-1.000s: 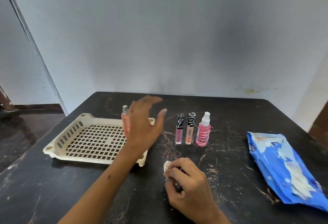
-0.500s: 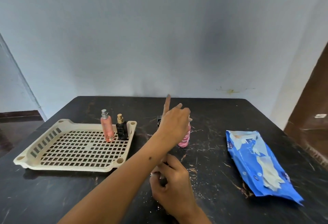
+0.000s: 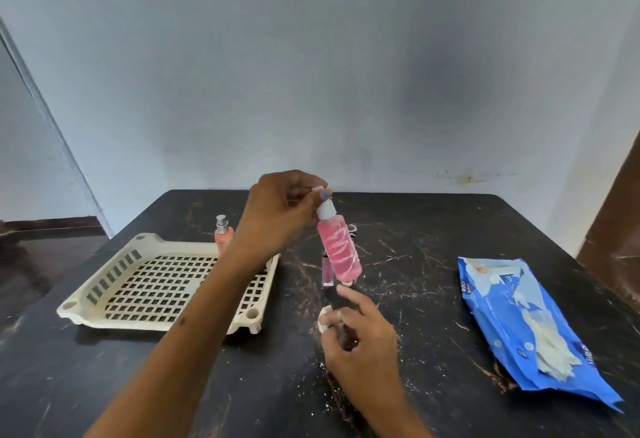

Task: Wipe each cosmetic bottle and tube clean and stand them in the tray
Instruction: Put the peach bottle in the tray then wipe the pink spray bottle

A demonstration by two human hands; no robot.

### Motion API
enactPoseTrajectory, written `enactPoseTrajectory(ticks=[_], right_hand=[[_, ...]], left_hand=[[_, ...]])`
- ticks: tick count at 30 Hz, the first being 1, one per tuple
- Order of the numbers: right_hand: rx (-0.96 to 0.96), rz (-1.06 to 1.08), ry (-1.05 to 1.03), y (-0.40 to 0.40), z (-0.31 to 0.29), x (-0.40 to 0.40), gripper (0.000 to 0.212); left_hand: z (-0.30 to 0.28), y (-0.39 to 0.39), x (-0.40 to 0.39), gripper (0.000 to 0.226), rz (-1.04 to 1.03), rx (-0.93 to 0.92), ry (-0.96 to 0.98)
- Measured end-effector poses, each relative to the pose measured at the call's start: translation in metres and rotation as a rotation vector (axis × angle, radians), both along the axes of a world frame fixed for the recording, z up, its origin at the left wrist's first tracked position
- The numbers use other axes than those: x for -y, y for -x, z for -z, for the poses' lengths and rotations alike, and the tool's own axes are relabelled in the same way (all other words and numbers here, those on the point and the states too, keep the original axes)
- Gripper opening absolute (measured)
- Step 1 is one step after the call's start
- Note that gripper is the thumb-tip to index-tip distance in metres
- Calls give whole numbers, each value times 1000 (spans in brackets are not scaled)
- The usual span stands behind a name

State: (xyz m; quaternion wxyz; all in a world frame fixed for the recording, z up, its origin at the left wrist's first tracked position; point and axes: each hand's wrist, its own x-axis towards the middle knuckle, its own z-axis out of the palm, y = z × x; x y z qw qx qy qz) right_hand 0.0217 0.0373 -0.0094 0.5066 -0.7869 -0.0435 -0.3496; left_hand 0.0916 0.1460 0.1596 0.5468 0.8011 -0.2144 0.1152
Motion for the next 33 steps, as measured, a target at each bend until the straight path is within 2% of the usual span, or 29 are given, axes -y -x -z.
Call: enactPoseTrajectory(ticks=[4,9,13,16,20,23,27,33], right_hand=[[111,-79,77,4,-4,-5,16],[137,-186,113,6,-2,-7,24],[140,-192,136,7,-2,-6,25],[133,-192,171,7,-3,-5,26],[150,-176,199,7,-6,-3,29],[155,-191,197,8,-6,-2,24],[93,-249,72,7,-5,-1,9],[28,-108,-229,2,-8,13,12]], left_hand=[[7,5,-17,9,39,-120,51],[25,5,-27,9,11,-156,117],[40,7,-25,17,109,-230,223],[56,8,-21,32,148,-315,263],[71,14,-14,47,244,-499,436],[79,17,-11,47,266,-630,558],[89,16,-12,45,218,-738,669],[99,18,-11,39,197,-809,762]])
